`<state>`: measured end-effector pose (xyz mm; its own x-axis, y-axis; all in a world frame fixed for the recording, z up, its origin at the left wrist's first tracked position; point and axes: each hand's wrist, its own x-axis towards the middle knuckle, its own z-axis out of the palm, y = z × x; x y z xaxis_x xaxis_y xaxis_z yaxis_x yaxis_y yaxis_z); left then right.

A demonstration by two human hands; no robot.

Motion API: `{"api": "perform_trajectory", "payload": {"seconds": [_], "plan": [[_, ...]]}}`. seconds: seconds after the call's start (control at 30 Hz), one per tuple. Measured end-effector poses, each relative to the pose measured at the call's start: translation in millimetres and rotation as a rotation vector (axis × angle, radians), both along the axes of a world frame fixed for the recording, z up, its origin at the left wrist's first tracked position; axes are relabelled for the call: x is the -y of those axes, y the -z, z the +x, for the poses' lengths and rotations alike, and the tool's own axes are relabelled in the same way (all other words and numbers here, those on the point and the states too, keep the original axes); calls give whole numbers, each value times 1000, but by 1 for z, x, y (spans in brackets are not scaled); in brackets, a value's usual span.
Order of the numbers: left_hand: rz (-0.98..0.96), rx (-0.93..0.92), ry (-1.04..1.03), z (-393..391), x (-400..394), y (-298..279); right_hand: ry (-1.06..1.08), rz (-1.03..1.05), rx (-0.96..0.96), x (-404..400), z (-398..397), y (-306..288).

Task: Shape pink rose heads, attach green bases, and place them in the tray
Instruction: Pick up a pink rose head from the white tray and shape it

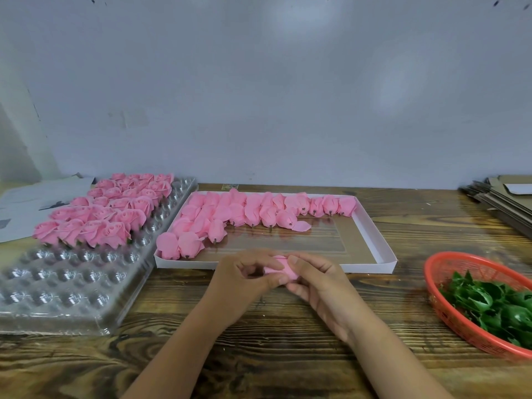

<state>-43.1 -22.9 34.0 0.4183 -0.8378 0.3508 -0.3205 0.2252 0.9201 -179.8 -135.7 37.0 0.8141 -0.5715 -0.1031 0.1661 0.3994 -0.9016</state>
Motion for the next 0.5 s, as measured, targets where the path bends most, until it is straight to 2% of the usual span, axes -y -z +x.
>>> {"api": "perform_trajectory", "payload": {"seconds": [0.23,0.33,0.4,0.5], "plan": [[25,15,7,1,-1,-1,-6,43,-32,3,0,2],[26,-68,-7,0,0,-2,35,31,-90,1,1,0],[33,-162,-39,2,0,-2,123,-41,-161,3,-1,-3],[50,-274,-85,5,1,-2,351,-253,-242,17,-20,-19]]}}
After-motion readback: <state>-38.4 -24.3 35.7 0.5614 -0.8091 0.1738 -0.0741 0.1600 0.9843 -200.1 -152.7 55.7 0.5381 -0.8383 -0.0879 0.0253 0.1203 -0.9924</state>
